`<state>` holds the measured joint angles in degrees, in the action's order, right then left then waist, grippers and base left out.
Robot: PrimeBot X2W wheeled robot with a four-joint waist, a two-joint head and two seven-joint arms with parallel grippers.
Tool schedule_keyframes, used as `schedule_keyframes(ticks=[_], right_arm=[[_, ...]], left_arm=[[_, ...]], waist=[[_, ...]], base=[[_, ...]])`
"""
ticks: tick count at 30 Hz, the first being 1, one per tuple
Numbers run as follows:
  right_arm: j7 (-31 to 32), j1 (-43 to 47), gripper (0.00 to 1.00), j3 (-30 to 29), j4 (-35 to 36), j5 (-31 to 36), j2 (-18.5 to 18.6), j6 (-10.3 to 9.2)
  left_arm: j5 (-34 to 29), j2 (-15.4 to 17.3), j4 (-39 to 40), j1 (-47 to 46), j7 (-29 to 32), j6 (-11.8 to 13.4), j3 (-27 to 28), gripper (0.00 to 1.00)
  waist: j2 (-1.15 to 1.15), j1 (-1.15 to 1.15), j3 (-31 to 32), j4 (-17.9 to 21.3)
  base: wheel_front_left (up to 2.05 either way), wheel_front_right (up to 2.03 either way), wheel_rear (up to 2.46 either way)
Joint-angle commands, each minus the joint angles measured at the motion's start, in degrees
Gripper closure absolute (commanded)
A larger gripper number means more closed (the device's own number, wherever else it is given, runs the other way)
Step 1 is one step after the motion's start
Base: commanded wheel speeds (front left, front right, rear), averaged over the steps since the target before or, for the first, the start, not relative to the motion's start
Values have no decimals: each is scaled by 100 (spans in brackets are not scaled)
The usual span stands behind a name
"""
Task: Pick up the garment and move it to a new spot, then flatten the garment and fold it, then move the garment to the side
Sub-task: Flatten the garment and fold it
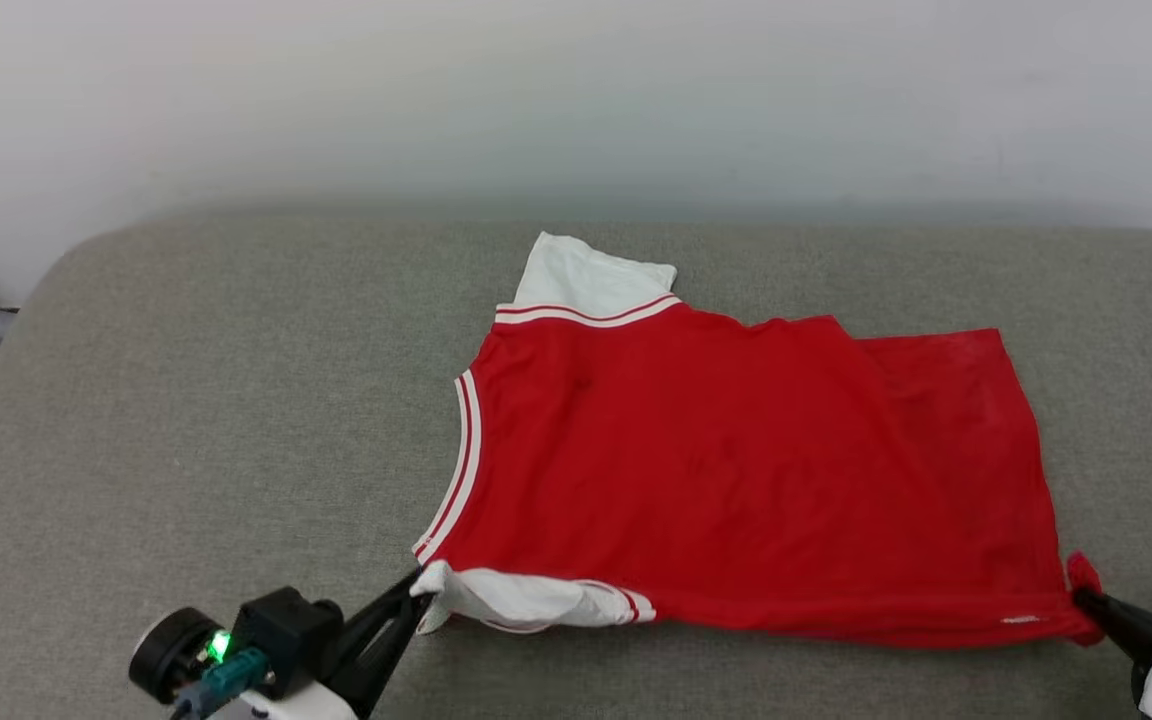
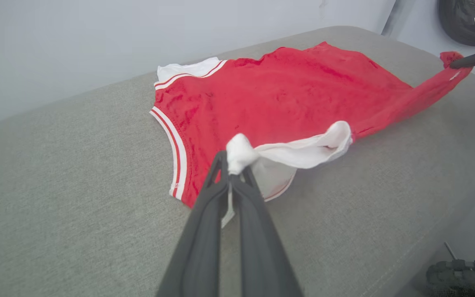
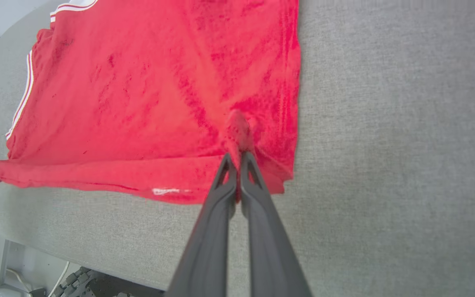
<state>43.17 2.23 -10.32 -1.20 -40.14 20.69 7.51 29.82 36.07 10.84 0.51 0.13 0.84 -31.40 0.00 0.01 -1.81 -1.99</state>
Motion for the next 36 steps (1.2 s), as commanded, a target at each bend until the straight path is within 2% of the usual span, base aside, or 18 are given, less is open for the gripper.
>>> schedule_keyframes(ticks=[1,8,15,27,28,29,30,31,36], right_arm=[[17,-100,100,12,30,43,-30,-5],[-43,-760,100,176,-139,389,-78,-5],[-304,-1267,100,293,-577,631,-47,-5],[-672,-1700,100,629,-1204,839,14,-5],[-706,-1725,100,667,-1251,871,27,-6],[-776,-1747,100,675,-1309,904,29,-6],[-832,-1783,58,680,-1353,934,24,-6],[-879,-1794,0,696,-1396,946,8,-6],[-1138,-1781,0,855,-1435,911,33,-5]], left_arm=[[-38,-16,-21,-114,15,-22,14,100],[-78,-197,-528,-919,206,-229,-31,100],[-116,-395,-1253,-1600,152,-392,-56,100],[-205,-708,-2414,-2323,-39,-622,-291,100],[-201,-735,-2503,-2341,-55,-630,-309,92],[-229,-749,-2608,-2367,-98,-605,-322,55],[-277,-764,-2703,-2402,-122,-569,-340,0],[-317,-797,-2787,-2429,-157,-515,-350,0],[-246,-1002,-3096,-2374,-472,-271,-217,0]], waist=[[0,-1,-147,15],[0,-1,-659,55],[0,-1,-1036,73],[0,-1,-1269,122],[0,-1,-1258,125],[0,-1,-1235,126],[0,-1,-1204,129],[0,-1,-1167,130],[0,-1,-903,128]], base=[[0,0,0],[0,0,0],[0,0,0],[0,0,0],[0,0,0],[0,0,0],[0,0,0],[0,0,0],[0,0,0]])
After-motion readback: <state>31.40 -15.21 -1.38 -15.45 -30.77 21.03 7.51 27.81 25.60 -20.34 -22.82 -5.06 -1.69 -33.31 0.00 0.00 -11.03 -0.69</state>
